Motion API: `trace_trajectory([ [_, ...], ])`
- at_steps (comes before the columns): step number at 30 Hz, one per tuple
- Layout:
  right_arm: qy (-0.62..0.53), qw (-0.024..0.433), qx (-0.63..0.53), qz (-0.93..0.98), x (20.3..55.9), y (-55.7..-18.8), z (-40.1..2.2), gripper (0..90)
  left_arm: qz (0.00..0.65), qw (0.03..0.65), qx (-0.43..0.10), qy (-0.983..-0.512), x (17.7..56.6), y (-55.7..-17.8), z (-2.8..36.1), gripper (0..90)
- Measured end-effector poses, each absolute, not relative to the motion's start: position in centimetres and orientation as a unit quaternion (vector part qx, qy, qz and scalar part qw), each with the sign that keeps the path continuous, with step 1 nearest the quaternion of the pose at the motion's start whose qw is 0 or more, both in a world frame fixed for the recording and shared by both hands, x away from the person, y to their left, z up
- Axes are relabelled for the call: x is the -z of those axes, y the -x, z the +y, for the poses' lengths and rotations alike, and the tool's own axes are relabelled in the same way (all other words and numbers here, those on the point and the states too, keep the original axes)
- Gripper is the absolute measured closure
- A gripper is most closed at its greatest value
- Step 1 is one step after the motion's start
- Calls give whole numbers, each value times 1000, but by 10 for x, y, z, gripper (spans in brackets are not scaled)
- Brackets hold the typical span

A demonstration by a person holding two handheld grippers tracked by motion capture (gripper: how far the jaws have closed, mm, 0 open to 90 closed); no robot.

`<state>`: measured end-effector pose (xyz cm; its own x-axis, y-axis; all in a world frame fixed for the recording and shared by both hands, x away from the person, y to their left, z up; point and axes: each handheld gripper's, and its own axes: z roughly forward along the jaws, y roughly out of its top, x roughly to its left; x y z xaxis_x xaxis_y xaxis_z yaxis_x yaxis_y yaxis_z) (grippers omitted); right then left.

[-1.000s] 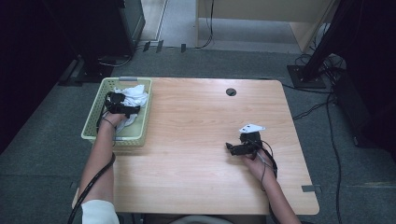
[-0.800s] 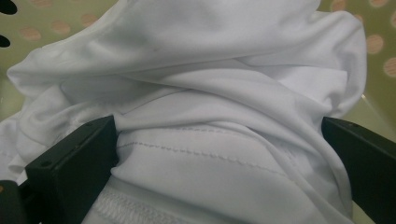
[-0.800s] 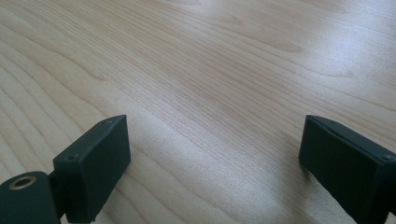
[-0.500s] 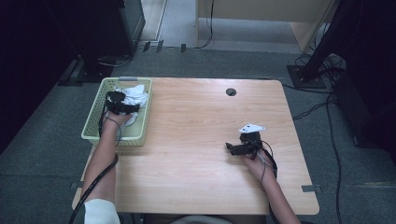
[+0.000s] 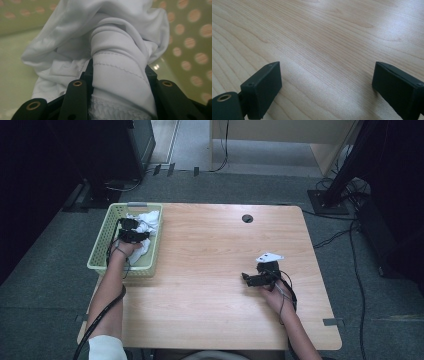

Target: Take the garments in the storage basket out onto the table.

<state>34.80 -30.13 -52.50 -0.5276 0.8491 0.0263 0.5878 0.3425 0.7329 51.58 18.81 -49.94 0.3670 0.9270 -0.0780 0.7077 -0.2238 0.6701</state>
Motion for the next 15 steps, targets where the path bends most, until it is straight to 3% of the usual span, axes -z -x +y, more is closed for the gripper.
trace_trajectory([
  [5, -450, 184, -356, 798, 525, -348, -301, 86, 557, 333, -139, -748, 495, -515, 191, 652],
  [15, -449, 184, -355, 799, 525, -348, -301, 86, 553, 382, -143, -727, 473, -508, 195, 655],
])
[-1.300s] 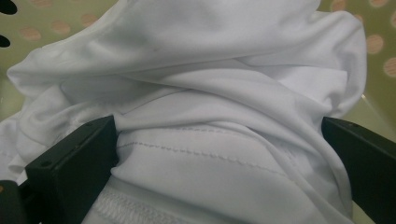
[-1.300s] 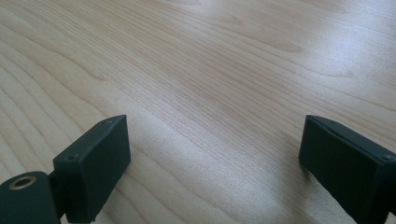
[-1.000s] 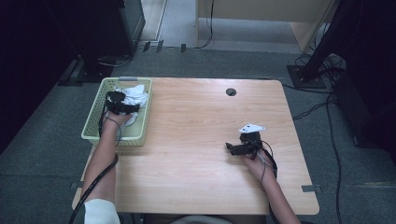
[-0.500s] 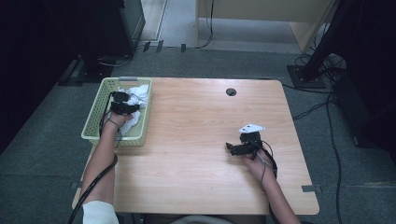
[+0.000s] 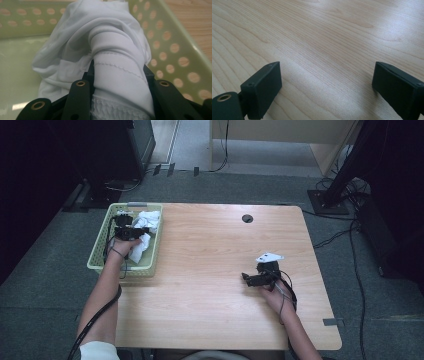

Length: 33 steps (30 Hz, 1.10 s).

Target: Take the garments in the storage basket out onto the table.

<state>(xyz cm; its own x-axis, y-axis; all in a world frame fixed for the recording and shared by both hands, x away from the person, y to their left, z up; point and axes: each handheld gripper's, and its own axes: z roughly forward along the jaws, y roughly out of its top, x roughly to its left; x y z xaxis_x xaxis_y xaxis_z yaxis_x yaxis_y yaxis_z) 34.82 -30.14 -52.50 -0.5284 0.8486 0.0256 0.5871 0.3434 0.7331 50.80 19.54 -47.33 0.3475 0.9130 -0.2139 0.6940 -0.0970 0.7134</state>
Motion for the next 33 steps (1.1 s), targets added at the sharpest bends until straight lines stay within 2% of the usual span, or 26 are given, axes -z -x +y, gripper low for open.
trace_trajectory([
  [14, -450, 184, -356, 798, 525, -348, -301, 86, 551, 416, -151, -707, 447, -493, 195, 655],
  [19, -450, 184, -355, 799, 525, -348, -301, 86, 568, 425, -136, -691, 442, -488, 195, 652],
  [33, -450, 184, -355, 798, 525, -348, -301, 86, 547, 428, -162, -701, 419, -474, 192, 652],
])
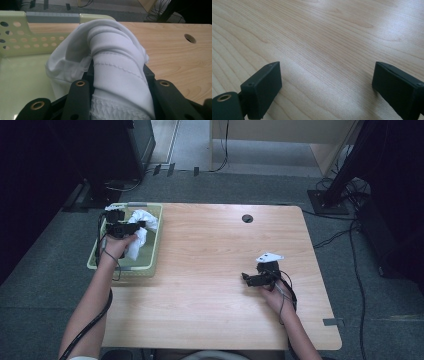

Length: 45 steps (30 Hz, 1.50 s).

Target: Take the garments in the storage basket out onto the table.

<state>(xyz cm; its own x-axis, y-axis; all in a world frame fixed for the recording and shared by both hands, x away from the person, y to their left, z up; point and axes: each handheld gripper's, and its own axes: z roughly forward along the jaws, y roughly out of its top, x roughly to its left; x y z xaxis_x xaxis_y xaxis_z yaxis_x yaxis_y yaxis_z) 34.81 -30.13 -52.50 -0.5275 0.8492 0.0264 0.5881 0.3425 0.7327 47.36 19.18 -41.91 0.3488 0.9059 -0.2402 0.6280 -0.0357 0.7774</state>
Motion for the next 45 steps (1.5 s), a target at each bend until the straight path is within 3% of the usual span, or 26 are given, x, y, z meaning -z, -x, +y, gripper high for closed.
trace_trajectory([
  [24, -450, 184, -355, 799, 525, -348, -301, 86, 516, 437, -174, -715, 384, -450, 166, 648],
  [45, -449, 184, -355, 799, 525, -348, -301, 86, 492, 430, -174, -737, 375, -428, 138, 648],
])
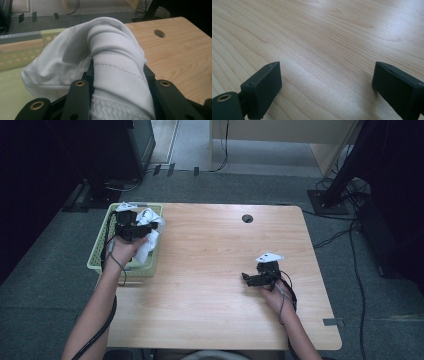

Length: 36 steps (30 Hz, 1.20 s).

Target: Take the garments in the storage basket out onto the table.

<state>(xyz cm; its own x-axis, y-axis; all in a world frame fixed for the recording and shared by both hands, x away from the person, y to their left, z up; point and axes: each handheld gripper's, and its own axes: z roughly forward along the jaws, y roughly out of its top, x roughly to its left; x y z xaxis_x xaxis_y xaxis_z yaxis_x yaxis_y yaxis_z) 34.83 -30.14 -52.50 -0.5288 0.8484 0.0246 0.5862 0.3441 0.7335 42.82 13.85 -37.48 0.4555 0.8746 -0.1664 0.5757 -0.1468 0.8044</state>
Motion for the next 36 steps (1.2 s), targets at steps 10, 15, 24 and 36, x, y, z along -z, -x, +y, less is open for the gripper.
trace_trajectory([
  [10, -449, 185, -355, 799, 525, -348, -302, 86, 476, 435, -166, -746, 374, -419, 120, 647],
  [15, -450, 184, -356, 798, 525, -348, -301, 86, 465, 433, -165, -755, 376, -416, 108, 647],
  [24, -449, 185, -355, 799, 525, -348, -302, 86, 447, 428, -164, -768, 379, -405, 90, 648],
  [36, -448, 185, -356, 799, 525, -348, -302, 86, 426, 430, -144, -783, 391, -393, 68, 647],
])
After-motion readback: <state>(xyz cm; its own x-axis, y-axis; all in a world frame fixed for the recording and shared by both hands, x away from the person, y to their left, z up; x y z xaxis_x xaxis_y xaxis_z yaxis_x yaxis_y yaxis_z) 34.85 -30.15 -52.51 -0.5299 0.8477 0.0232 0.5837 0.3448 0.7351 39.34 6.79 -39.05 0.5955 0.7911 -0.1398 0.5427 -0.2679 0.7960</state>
